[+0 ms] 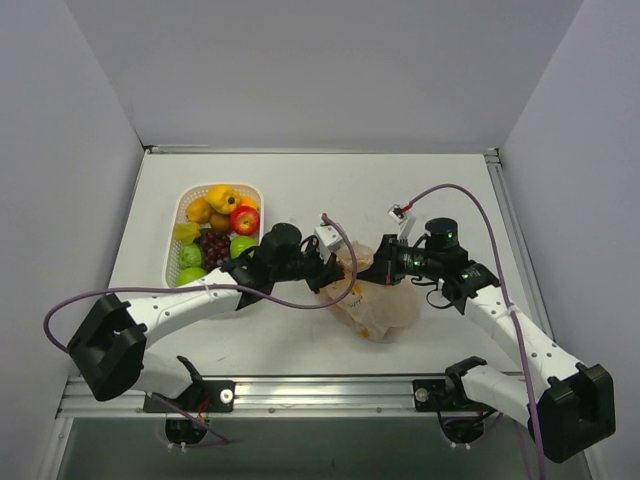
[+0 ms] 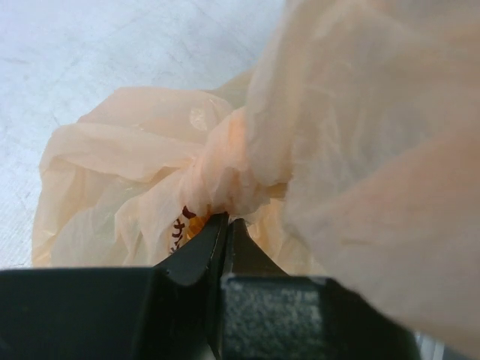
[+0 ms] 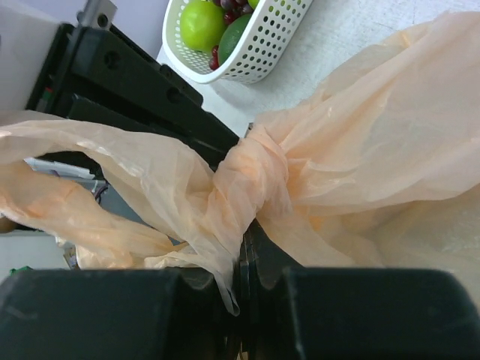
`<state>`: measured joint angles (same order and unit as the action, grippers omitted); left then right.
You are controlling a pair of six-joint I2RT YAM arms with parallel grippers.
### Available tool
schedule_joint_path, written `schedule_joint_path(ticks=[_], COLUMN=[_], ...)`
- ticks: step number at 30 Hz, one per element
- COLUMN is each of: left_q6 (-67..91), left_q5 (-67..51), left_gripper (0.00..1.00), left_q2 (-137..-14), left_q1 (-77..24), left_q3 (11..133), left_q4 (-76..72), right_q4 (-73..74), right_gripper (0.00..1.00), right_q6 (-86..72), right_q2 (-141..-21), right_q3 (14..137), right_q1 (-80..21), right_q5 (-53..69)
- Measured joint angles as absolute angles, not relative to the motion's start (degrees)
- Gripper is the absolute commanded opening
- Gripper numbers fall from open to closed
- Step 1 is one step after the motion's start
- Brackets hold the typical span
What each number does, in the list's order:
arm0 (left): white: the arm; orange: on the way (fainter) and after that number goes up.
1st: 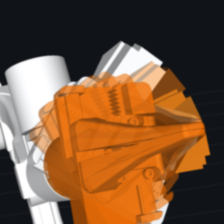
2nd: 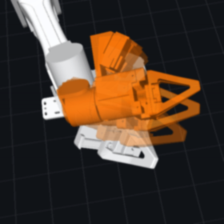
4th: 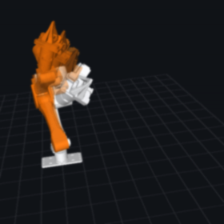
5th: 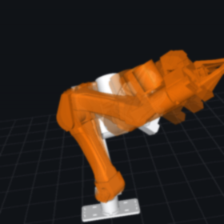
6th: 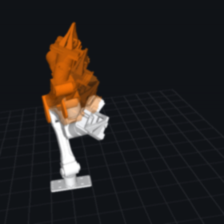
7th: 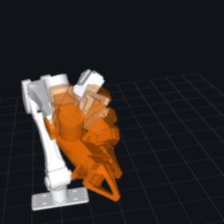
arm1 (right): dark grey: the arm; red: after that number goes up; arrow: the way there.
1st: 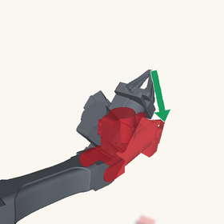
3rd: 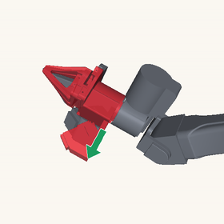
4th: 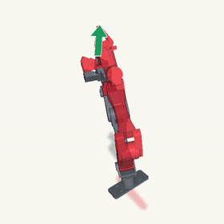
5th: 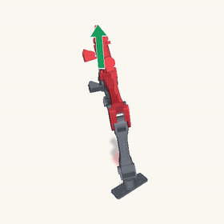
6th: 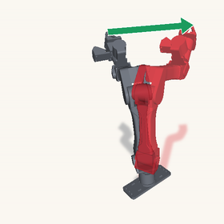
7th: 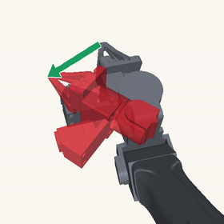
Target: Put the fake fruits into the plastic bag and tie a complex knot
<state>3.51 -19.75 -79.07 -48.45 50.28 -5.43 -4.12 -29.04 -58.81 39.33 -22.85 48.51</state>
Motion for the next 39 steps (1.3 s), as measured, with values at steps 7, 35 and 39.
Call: schedule_joint_path(ticks=[7,35,39], left_q6=[4.2,12.0,13.3], left_q5=[-27.2,-37.5,-38.4], left_gripper=[0.0,0.0,0.0], left_q2=[-82.1,-86.6,-86.9], left_q1=[-49.7,-47.2,-47.2], left_q3=[50.3,49.8,49.8], left_q4=[-8.1,-14.5,-15.3], right_q4=[-6.7,21.6,19.9], right_gripper=[0.0,0.17,0.41], right_q6=[-31.1,7.8,8.2], right_q2=[-59.2,-62.9,-61.4], right_q3=[38.8,44.8,42.0], right_q1=[-22.9,-6.8,-13.7], right_q5=[49.5,57.9,58.0])
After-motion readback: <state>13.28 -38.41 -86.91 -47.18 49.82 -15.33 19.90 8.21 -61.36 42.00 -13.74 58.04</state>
